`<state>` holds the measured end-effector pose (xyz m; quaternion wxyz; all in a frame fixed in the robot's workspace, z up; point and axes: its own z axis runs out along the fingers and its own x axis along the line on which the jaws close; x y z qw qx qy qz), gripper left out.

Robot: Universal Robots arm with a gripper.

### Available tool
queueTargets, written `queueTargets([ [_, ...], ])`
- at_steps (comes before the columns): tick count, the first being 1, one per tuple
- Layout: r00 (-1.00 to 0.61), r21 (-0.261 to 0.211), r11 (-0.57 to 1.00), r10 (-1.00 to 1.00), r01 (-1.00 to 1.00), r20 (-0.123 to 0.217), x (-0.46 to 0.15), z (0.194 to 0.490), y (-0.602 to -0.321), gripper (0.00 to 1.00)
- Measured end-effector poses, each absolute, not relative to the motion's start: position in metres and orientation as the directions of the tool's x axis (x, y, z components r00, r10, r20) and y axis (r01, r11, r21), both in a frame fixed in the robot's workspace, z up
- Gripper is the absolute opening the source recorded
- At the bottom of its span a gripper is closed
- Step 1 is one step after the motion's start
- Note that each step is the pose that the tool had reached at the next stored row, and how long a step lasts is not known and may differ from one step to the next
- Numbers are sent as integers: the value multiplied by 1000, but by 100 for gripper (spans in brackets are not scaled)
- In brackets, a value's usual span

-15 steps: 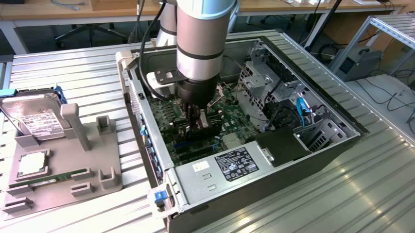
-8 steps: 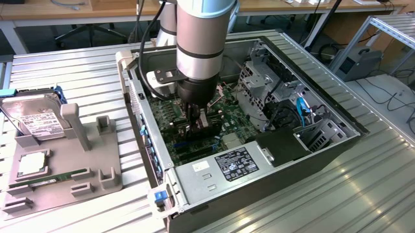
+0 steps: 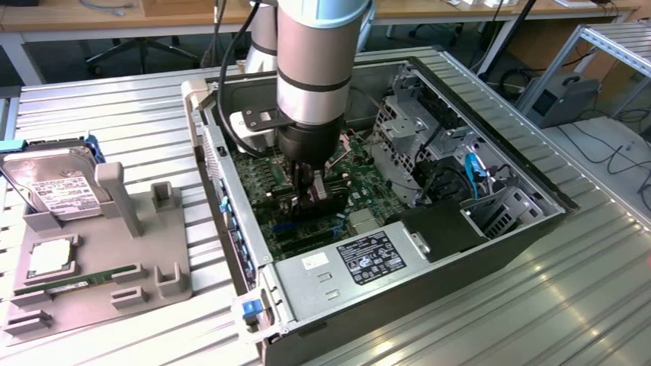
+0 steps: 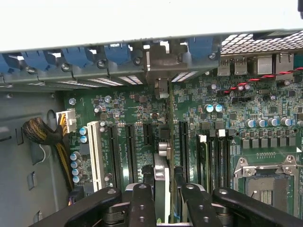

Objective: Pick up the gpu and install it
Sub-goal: 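Insert the gpu into the slot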

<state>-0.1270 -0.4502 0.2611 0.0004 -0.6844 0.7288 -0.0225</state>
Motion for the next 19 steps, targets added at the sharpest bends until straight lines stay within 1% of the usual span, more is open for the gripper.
queueTargets([
  [19,-8,-33,7,-1000,-999,30,-127,260,-448,27],
])
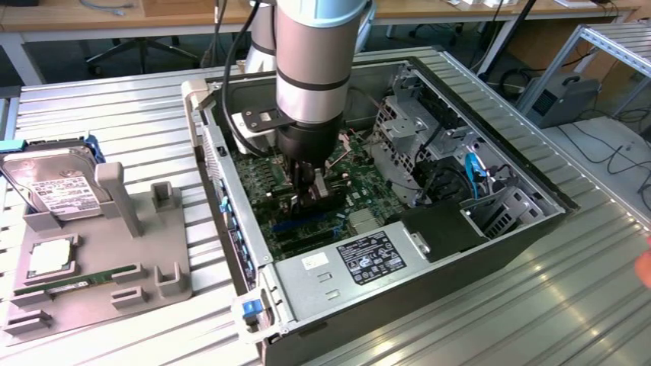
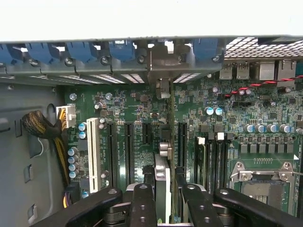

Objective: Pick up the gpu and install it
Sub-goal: 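Insert the gpu into the slot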

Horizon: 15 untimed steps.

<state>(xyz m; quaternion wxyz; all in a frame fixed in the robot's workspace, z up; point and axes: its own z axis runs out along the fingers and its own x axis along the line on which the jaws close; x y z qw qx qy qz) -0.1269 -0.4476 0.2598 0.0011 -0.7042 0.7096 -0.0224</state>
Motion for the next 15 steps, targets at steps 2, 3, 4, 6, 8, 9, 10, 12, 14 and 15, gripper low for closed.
queueTargets([
  [2,-6,-33,5,-1000,-999,30,-127,259,-448,27],
  [3,-4,-33,3,-1000,-999,30,-127,259,-448,27],
  [4,-2,-33,1,-1000,-999,30,-127,259,-448,27],
  [6,13,-33,-14,-999,-999,30,-127,259,-447,27],
  [8,29,-33,-30,-999,-999,30,-127,259,-447,27],
  [9,31,-33,-32,-999,-999,30,-127,259,-447,27],
  [10,31,-33,-32,-999,-999,30,-127,259,-447,27],
  [12,31,-33,-32,-999,-999,30,-127,259,-447,27],
  [14,27,-33,-28,-999,-999,28,-127,258,-447,27],
  [15,25,-33,-26,-999,-999,28,-127,258,-447,27],
])
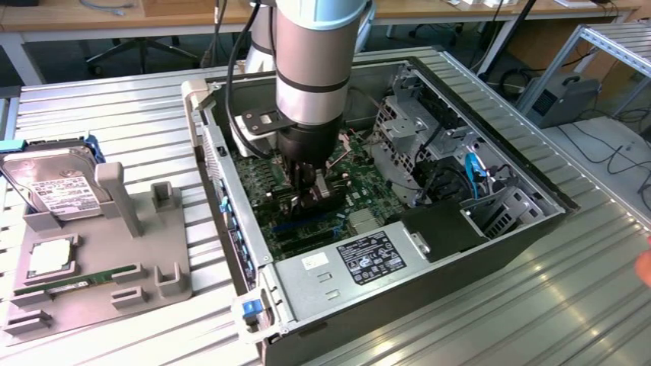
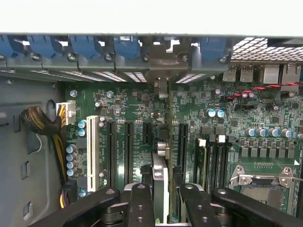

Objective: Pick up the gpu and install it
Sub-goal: 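Insert the gpu into the slot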

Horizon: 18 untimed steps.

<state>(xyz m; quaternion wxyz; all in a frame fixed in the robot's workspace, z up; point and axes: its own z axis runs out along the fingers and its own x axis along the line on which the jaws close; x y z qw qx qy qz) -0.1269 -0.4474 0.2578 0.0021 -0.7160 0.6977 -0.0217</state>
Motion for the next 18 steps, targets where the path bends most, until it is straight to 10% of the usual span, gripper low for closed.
queueTargets([
  [18,21,-34,-21,-1000,-999,21,-125,256,-448,27],
])
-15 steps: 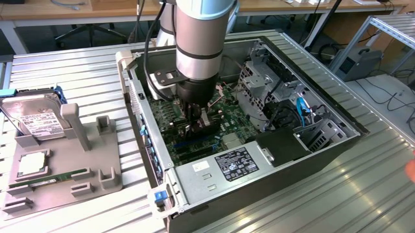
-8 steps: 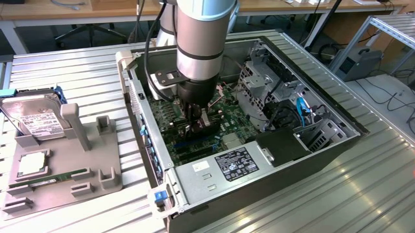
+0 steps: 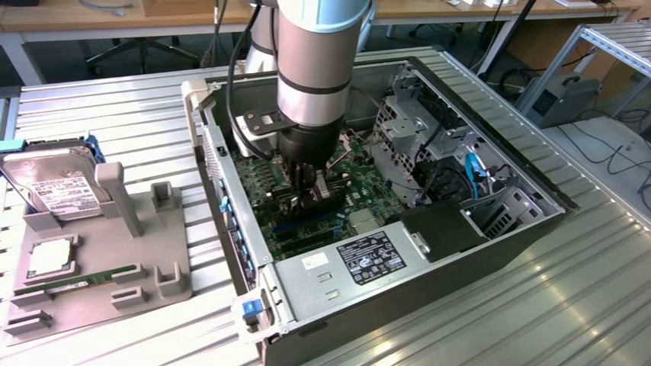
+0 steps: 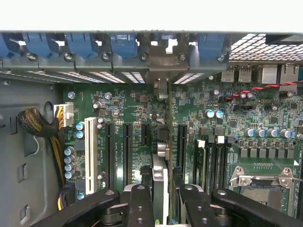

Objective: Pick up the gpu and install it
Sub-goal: 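Insert the gpu into the slot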

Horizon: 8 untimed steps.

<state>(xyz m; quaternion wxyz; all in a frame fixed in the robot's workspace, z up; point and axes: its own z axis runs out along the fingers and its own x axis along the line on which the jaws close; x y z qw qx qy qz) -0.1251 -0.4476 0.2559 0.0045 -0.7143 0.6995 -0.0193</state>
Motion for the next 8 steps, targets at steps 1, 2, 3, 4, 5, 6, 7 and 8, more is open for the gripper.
queueTargets([
  [1,20,-33,-21,-1000,-999,21,-125,255,-448,27],
  [2,20,-33,-21,-1000,-999,22,-125,255,-448,27],
  [3,20,-33,-21,-1000,-999,22,-125,255,-448,27],
  [4,20,-33,-21,-1000,-999,22,-125,254,-448,27],
  [5,20,-33,-21,-1000,-999,22,-125,254,-448,27],
  [6,20,-33,-21,-1000,-999,22,-125,253,-448,27],
  [7,20,-33,-21,-1000,-999,22,-125,253,-448,27],
  [8,20,-33,-21,-1000,-999,22,-125,253,-448,27],
])
